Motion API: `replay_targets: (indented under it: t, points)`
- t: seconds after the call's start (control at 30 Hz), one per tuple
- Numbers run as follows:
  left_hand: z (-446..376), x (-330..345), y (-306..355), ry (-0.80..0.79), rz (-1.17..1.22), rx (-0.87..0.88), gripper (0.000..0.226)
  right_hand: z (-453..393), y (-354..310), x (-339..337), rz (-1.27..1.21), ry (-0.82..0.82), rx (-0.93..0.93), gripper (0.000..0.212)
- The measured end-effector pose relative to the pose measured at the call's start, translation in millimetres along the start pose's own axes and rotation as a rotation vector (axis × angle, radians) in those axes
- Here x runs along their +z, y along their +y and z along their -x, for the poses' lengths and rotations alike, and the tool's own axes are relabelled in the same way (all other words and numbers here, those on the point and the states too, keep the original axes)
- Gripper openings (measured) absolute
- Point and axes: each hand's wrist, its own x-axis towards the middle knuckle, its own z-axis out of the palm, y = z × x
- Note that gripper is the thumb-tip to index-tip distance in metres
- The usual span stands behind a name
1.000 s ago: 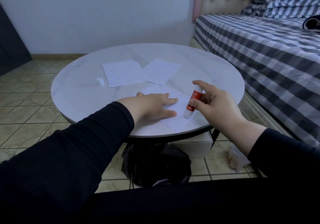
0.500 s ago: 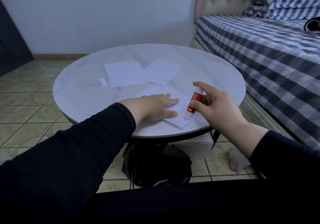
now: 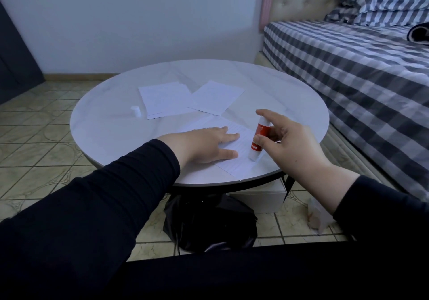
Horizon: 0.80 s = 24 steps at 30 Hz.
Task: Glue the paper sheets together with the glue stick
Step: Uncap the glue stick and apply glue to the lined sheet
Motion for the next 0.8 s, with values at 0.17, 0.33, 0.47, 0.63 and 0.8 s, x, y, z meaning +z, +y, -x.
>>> replay_targets:
  t: [0.17, 0.33, 0.47, 0.63, 0.8]
  points:
    - [1, 0, -1, 0.006, 0.017, 0.015, 0.067, 7, -9, 5, -0.154, -0.030, -0.019, 0.048]
    - [2, 0, 1, 0.003, 0.013, 0.007, 0.066, 8, -6, 6, -0.039, -0.057, -0.040, 0.046]
    - [2, 0, 1, 0.001, 0.013, 0.006, 0.066, 4, -4, -1, -0.067, -0.005, 0.017, 0.047]
    - [2, 0, -1, 0.004, 0.044, 0.007, 0.067, 12, -9, 5, -0.152, -0.084, 0.002, 0.047]
    - [2, 0, 0, 0.010, 0.020, 0.005, 0.066, -2, 1, -7, -0.097, -0.051, 0.090, 0.042]
